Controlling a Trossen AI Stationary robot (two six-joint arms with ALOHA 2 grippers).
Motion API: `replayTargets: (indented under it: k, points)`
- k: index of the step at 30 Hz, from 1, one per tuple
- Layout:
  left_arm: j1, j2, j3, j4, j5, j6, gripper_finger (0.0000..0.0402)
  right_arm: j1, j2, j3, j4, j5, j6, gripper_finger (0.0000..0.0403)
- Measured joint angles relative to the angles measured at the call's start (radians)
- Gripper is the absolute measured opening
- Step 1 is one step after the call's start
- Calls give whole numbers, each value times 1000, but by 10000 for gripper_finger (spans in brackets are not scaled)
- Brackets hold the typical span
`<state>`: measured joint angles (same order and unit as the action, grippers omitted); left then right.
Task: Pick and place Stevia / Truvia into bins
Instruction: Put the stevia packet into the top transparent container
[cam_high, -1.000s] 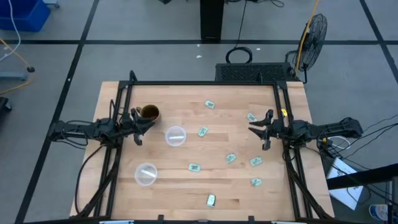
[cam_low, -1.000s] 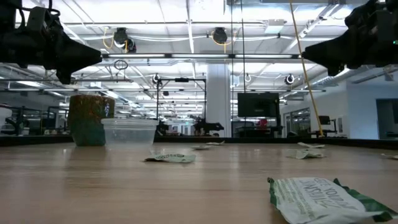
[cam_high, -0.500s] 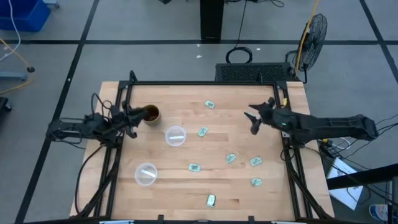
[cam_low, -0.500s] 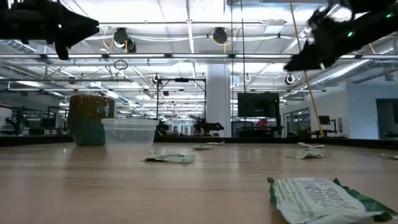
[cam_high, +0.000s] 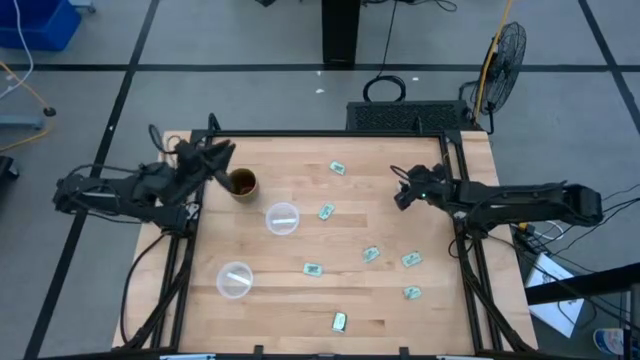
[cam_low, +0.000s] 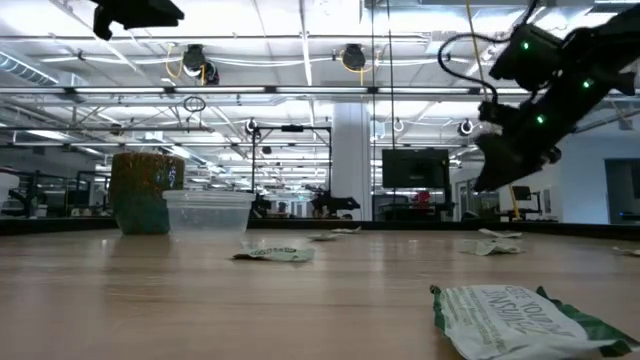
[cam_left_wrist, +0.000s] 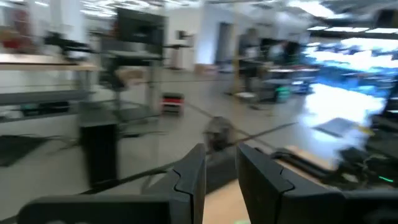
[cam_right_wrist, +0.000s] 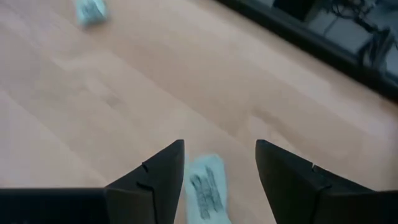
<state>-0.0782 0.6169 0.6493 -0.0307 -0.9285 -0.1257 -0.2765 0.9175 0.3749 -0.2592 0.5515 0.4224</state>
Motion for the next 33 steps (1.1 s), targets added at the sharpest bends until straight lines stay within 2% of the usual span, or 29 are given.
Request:
replayTargets:
  k: [4, 7, 11, 17, 27, 33]
  points:
    - [26, 108, 12, 22, 13, -6, 93, -26, 3, -70, 48, -3, 34, 188]
    - [55, 174, 11, 87, 32, -18, 93, -51, 3, -119, 171, -14, 24, 188]
    - [109, 225, 12, 152, 98, -14, 93, -87, 13, -176, 355, -155, 5, 187]
    - [198, 243, 12, 186, 216, -22, 93, -124, 50, -230, 384, -134, 3, 187]
    - [304, 242, 12, 222, 353, -46, 93, -164, 141, -250, 442, -133, 3, 185]
    - [331, 242, 12, 220, 380, -48, 93, -164, 220, -248, 521, -133, 3, 153]
